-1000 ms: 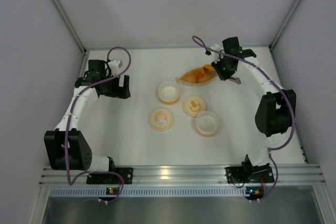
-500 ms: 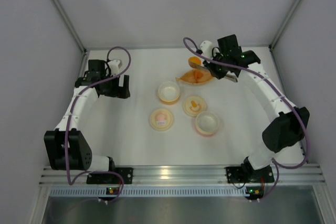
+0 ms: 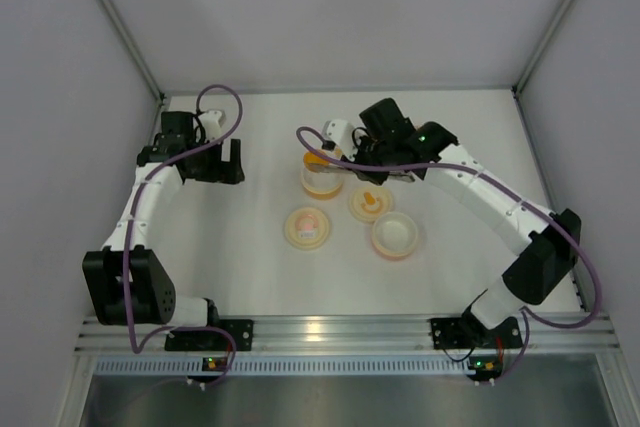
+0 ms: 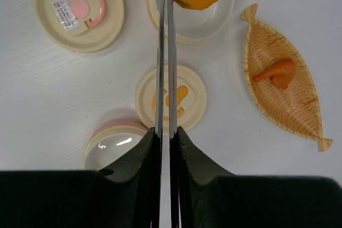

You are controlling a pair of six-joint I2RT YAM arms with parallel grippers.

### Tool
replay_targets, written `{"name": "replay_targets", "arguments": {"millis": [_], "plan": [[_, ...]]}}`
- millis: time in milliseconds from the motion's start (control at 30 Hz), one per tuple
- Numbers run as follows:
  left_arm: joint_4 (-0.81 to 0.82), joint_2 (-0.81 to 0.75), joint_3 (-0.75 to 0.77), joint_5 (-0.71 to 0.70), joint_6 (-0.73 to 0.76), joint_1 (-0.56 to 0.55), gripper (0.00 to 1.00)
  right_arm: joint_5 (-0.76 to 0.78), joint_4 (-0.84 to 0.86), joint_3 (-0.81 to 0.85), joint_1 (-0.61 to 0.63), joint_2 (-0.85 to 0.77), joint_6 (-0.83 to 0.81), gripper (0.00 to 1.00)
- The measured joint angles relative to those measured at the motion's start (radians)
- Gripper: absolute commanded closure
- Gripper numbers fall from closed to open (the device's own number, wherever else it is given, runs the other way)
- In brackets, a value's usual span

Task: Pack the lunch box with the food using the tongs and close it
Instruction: Place the fake food in the packing box.

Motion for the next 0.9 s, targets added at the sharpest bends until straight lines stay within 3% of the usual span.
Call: {"name": "replay_targets", "arguments": {"millis": [267, 900], "plan": [[0.000, 0.000, 0.000, 0.000, 0.000, 0.003, 0.02, 0.036, 0.037, -0.075, 0.010, 0.079, 0.000, 1.00], [0.000, -0.006, -0.002, -0.001, 0.001, 0.008, 0.02, 0.091, 0.135, -0.081, 0.006, 0.172, 0.000, 1.00]]}}
